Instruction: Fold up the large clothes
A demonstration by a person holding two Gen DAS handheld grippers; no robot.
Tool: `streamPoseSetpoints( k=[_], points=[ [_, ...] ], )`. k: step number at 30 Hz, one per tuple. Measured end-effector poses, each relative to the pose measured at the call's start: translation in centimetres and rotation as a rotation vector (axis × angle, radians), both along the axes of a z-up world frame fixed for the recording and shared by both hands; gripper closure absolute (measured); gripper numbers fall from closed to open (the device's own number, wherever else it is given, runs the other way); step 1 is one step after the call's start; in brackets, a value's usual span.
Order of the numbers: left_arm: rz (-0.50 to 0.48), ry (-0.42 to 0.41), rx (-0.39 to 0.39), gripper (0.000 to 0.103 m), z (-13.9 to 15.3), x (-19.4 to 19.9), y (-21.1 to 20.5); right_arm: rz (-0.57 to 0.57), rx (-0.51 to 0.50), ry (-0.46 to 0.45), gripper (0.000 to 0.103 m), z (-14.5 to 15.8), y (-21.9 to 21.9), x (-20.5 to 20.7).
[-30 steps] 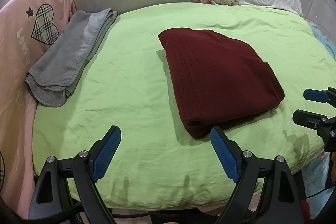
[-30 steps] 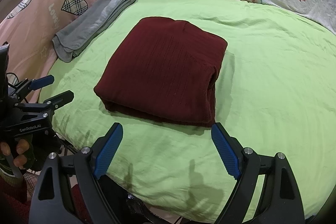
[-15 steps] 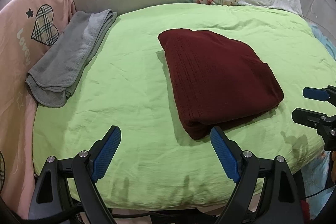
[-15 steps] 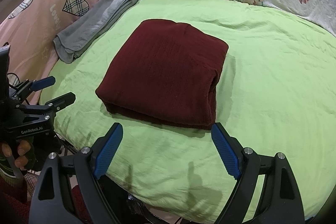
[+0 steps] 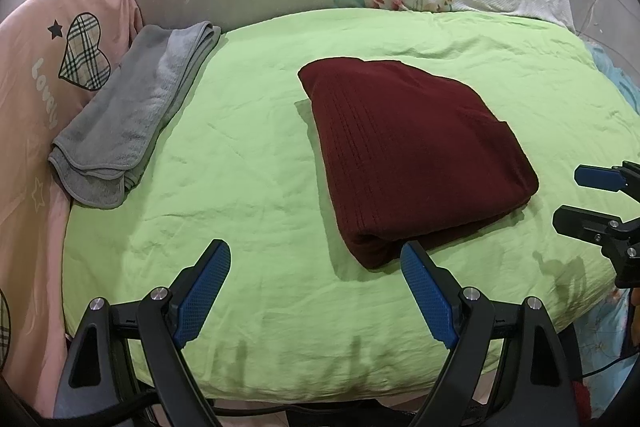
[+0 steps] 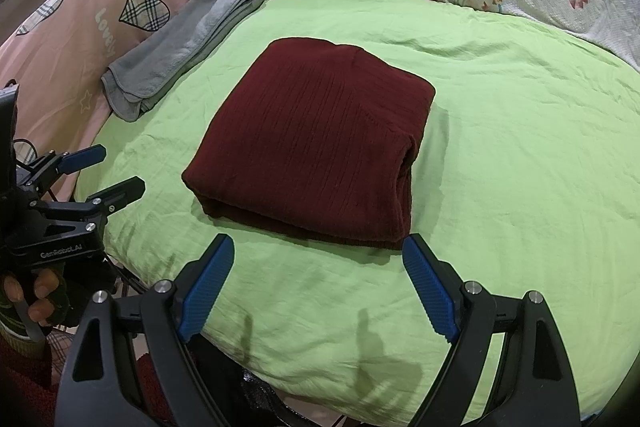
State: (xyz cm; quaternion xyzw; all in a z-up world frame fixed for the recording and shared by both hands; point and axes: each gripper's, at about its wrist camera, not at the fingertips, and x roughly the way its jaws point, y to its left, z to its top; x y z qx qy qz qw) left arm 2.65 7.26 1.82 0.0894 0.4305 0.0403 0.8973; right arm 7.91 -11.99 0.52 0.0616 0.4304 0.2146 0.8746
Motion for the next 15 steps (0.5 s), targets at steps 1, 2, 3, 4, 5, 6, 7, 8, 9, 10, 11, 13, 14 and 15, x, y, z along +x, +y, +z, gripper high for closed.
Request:
streamPoseSetpoints(
  k=[1,2,3,4,5,6,7,8,9,10,11,13,14,15],
  points=[
    [-0.001,-0.001,0.000,0.016,0.01,0.03,0.01,0.001,0.000,0.000,0.017,0.01,-0.02,0.00],
    [-0.001,-0.002,0.000,0.016,0.04,-0.06,-0.02,0.000,0.000,0.000,0.017,0.06,0.01,0.00],
    [-0.001,-0.002,0.001,0.016,0.05,-0.02,0.00,0.001,0.001,-0.001,0.017,0.06,-0.02,0.03],
    [-0.001,-0.003,0.001,0.016,0.06,-0.02,0.01,0.001,0.001,-0.002,0.017,0.12,0.00,0.02],
    [-0.001,-0.004,0.000,0.016,0.06,-0.01,0.03,0.001,0.002,-0.003,0.017,0.14,0.02,0.00],
    [-0.002,-0.003,0.000,0.016,0.06,0.02,0.04,0.001,0.001,-0.004,0.017,0.16,0.04,-0.03],
    [-0.002,-0.003,-0.001,0.016,0.07,0.00,0.03,0.001,0.001,-0.004,0.017,0.15,0.07,-0.06],
    [-0.003,-0.002,-0.004,0.016,0.10,-0.01,0.04,0.000,0.002,-0.004,0.017,0.15,0.09,-0.08],
    [-0.005,-0.002,-0.005,0.016,0.12,-0.02,0.03,0.000,0.002,-0.004,0.017,0.15,0.10,-0.07],
    [-0.006,-0.003,-0.005,0.016,0.15,0.00,0.06,-0.001,0.001,-0.004,0.017,0.15,0.11,-0.11],
    [-0.006,-0.005,-0.004,0.016,0.18,-0.05,0.01,-0.001,0.001,-0.004,0.017,0.15,0.13,-0.10],
    [-0.006,-0.005,-0.004,0.016,0.19,-0.10,-0.02,-0.001,0.001,-0.005,0.017,0.16,0.13,-0.14],
    [-0.006,-0.007,-0.003,0.016,0.23,-0.14,-0.04,-0.001,0.001,-0.005,0.017,0.17,0.15,-0.13],
    [-0.006,-0.008,0.000,0.016,0.25,-0.18,-0.07,-0.001,0.001,-0.004,0.017,0.15,0.13,-0.13]
  ],
)
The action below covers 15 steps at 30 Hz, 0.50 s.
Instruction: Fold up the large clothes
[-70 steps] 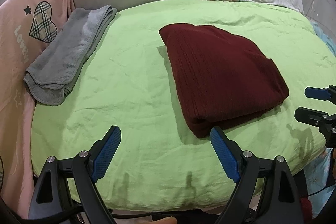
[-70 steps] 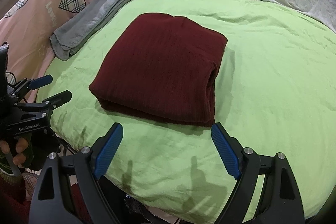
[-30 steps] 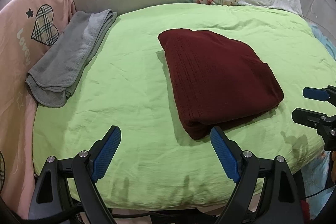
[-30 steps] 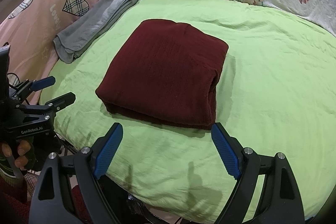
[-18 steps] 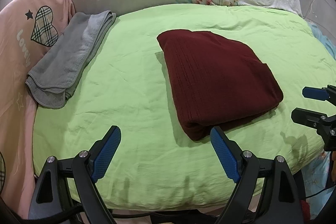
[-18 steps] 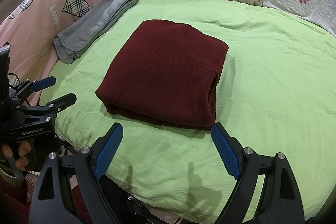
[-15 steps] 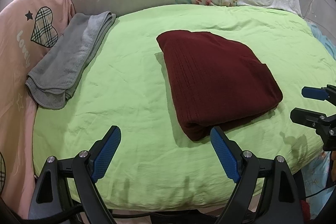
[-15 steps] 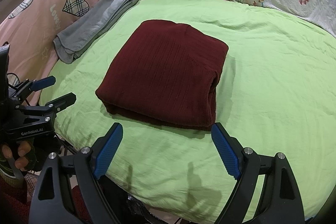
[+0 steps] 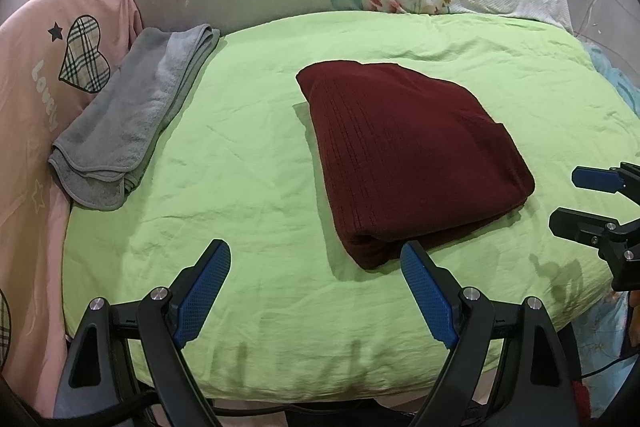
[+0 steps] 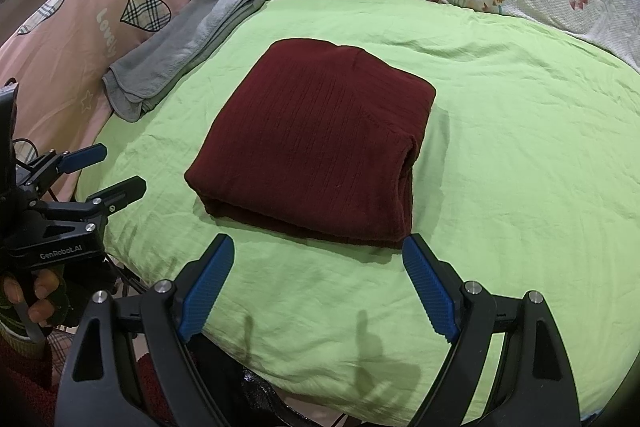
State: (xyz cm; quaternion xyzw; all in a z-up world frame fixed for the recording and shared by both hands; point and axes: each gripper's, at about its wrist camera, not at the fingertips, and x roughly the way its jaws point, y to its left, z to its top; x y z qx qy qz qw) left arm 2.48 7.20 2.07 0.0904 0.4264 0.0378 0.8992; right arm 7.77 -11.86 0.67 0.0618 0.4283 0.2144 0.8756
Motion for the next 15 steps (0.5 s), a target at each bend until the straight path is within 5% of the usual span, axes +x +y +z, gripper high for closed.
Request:
streamPoseSetpoints(
  k=[15],
  points=[
    [-0.003,-0.003,0.001,0.016,0.04,-0.07,-0.18,-0.001,0.000,-0.006,0.017,0.22,0.15,-0.19]
  ],
)
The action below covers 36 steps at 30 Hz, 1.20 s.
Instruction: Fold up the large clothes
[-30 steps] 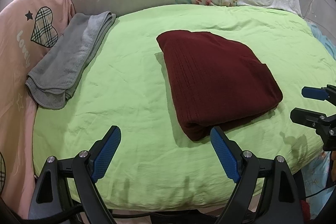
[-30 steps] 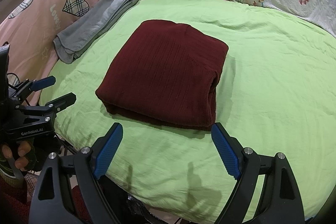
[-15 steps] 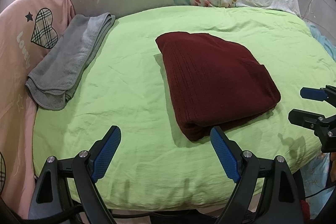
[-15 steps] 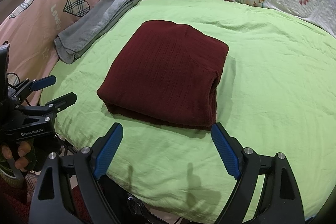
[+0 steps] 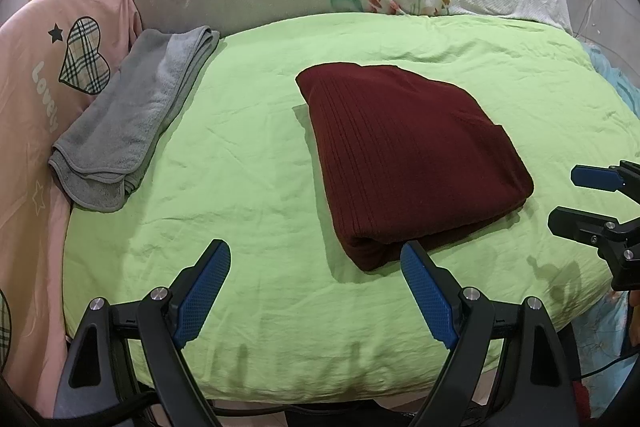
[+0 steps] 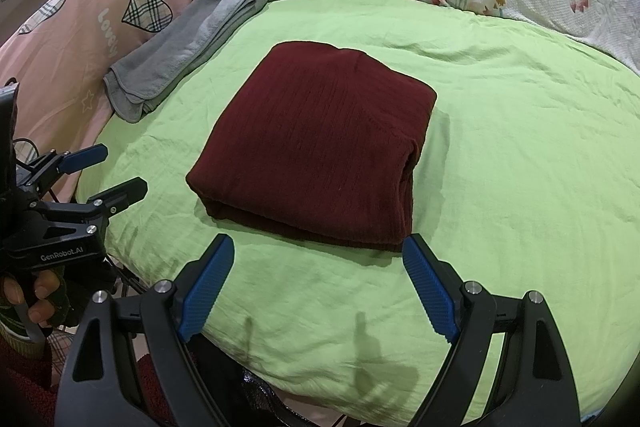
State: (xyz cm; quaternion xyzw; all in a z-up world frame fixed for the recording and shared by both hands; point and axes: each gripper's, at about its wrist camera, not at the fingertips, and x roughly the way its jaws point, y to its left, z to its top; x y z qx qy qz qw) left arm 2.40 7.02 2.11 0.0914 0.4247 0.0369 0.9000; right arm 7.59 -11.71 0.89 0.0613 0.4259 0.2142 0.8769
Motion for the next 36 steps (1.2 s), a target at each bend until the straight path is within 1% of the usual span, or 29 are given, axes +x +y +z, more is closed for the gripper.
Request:
streamPoseSetpoints(
  k=[15,36],
  points=[
    [0.004,0.004,0.001,0.016,0.0,0.4,0.2,-0.002,0.002,-0.003,0.017,0.1,0.1,-0.1],
    [-0.016,-0.011,0.010,0.016,0.6,2.4,-0.8,-0.013,0.026,-0.015,0.017,0.7,-0.8,1.7]
  ],
)
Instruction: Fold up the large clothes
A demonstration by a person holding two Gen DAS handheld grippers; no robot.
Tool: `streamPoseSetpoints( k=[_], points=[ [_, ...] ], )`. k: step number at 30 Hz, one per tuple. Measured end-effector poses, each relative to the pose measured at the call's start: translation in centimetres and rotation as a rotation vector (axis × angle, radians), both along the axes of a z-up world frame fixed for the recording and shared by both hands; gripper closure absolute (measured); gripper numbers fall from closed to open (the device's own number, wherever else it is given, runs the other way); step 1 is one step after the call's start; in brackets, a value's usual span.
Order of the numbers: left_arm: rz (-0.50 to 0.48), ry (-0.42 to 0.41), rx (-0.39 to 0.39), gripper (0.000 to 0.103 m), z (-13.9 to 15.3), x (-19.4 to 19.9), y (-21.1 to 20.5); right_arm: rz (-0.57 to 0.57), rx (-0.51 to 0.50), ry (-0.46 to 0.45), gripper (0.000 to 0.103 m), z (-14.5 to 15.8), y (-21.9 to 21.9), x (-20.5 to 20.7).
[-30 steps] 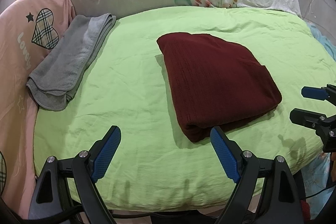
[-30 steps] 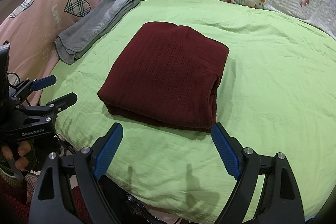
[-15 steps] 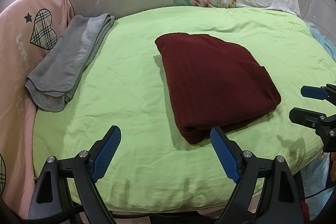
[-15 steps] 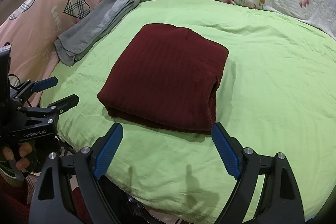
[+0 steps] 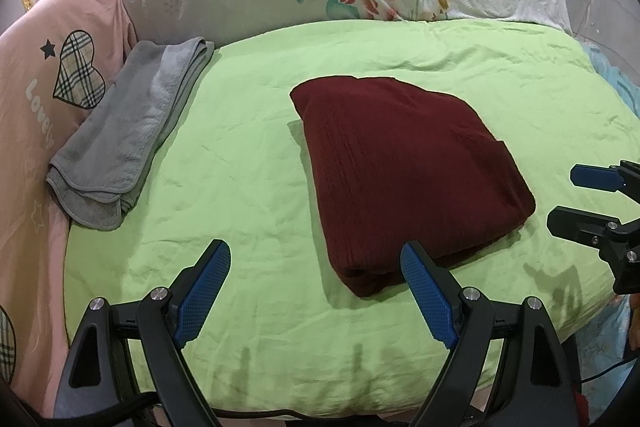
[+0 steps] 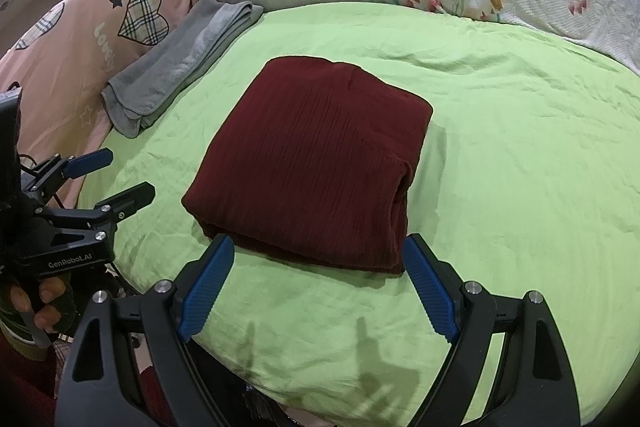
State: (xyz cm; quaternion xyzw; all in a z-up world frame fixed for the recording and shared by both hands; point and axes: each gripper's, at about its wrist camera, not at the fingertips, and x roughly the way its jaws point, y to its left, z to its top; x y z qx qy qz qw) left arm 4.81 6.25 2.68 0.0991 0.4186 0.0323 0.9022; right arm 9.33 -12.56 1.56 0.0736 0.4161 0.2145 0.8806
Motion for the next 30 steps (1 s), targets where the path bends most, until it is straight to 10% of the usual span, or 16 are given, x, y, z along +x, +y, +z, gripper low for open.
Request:
streamPoseSetpoints(
  k=[30],
  points=[
    [0.003,0.019,0.002,0.015,-0.2,1.7,-0.5,-0.007,0.020,0.007,0.017,0.0,-0.1,1.1]
  ],
)
